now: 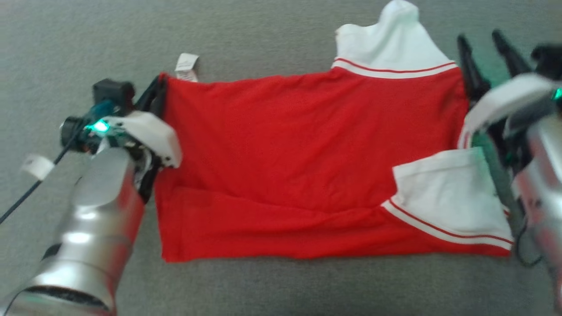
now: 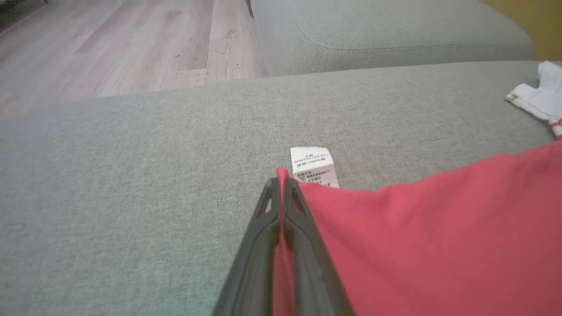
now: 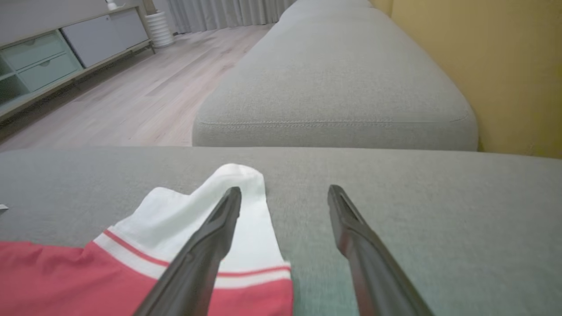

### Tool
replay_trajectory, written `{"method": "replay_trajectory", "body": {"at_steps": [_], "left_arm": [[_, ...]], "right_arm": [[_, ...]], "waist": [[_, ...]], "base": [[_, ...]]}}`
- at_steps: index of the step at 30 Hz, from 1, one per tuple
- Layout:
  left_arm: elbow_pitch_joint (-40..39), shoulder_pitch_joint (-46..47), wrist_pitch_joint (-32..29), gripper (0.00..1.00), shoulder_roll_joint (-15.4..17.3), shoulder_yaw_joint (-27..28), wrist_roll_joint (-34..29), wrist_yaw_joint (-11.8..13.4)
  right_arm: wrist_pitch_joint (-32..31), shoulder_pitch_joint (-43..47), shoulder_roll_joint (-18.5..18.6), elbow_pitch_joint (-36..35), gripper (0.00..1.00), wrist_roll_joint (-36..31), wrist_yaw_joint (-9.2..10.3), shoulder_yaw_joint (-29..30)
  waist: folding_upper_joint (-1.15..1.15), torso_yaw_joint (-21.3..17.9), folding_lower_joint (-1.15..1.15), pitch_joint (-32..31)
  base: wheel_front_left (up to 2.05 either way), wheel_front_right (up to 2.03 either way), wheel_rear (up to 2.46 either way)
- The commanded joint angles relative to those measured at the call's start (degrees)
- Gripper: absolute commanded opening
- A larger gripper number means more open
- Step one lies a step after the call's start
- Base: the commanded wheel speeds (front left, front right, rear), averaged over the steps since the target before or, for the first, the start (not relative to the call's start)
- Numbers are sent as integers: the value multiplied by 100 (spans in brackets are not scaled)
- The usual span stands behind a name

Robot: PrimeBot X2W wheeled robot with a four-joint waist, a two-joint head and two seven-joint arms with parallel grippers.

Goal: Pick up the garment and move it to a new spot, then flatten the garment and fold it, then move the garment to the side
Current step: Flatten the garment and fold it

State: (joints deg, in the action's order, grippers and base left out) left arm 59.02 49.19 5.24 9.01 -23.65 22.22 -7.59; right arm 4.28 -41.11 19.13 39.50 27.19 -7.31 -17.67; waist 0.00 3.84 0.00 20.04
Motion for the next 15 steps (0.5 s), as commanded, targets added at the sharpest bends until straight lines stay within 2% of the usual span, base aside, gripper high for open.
{"method": "replay_trajectory", "body": {"at_steps": [1,7,15], "left_arm": [[-123,290,112,0,128,68,36,10],[-70,510,385,0,-185,-228,88,10],[-60,813,590,0,-487,-620,259,10]], "right_arm": [[-133,-292,117,-39,100,-13,-18,-106],[-735,-1107,245,585,100,43,-18,-279],[-1024,-1912,497,1338,100,-209,-18,-607]], "waist": [[0,163,0,101],[0,559,0,343],[0,973,0,774]], "base": [[0,0,0],[0,0,0],[0,0,0]]}}
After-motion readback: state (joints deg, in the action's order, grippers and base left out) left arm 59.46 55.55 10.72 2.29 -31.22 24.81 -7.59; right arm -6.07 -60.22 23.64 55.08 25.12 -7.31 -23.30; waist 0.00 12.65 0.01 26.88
